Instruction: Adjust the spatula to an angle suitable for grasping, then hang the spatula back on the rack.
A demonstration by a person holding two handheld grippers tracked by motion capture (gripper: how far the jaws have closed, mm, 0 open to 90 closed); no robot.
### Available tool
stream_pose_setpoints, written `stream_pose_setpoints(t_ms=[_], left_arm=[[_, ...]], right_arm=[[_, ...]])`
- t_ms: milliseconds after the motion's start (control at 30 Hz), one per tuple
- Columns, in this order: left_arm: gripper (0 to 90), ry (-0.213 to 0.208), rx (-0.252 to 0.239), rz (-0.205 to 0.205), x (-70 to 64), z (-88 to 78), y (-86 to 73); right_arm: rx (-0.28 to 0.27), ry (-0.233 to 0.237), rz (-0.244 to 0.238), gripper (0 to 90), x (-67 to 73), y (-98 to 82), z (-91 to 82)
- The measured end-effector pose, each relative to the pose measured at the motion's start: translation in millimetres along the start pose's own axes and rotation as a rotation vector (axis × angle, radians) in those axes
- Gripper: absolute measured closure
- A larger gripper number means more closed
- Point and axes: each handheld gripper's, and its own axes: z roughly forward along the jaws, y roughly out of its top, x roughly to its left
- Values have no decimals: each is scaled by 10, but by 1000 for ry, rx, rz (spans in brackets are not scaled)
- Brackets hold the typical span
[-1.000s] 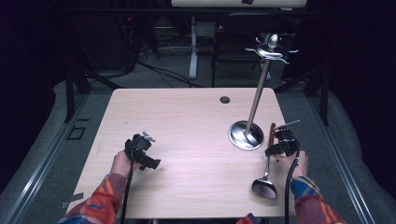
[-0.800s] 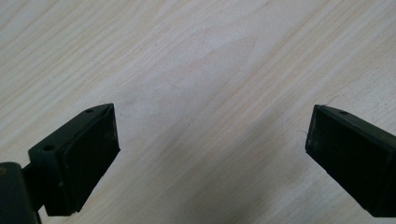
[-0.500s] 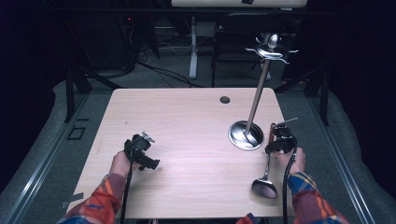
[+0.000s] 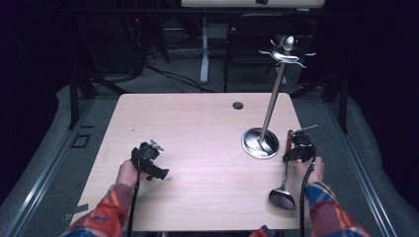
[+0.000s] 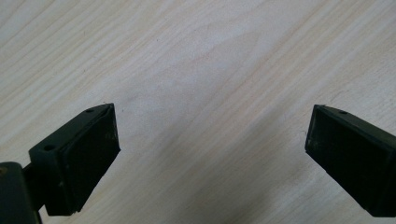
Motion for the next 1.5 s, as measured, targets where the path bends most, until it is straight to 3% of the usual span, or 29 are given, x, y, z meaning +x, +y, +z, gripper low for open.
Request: stream_pose_setpoints(t_ms=[100,200,267,467,733,1133,1300,1333,1367,1500], left_arm=[[29,1,-1,1,-6,6,2],[29,1,1,5,-3,23,19],[30,0,3,11,-2,39,34],[30,-14,-7,25,-40,26,42],[30,-9,-5,18,-36,4,21],[30,-12,-2,19,-31,13,13],[30,-13,1,26,-44,7,20],[30,-12,2,29,-44,6,23],[30,-12,1,28,-46,5,27],[30,-15,1,32,-49,17,32]], right_arm=[[-13,17,23,620,6,1,8],[-18,19,24,615,14,12,17],[-6,-6,14,648,9,23,4],[-41,47,72,708,-63,8,17],[-51,76,113,753,-113,1,23],[-56,43,110,758,-76,7,27],[-57,56,112,764,-91,0,23],[-51,30,114,767,-99,-3,8],[-68,65,132,770,-107,-14,24],[-83,57,161,788,-142,-28,27]])
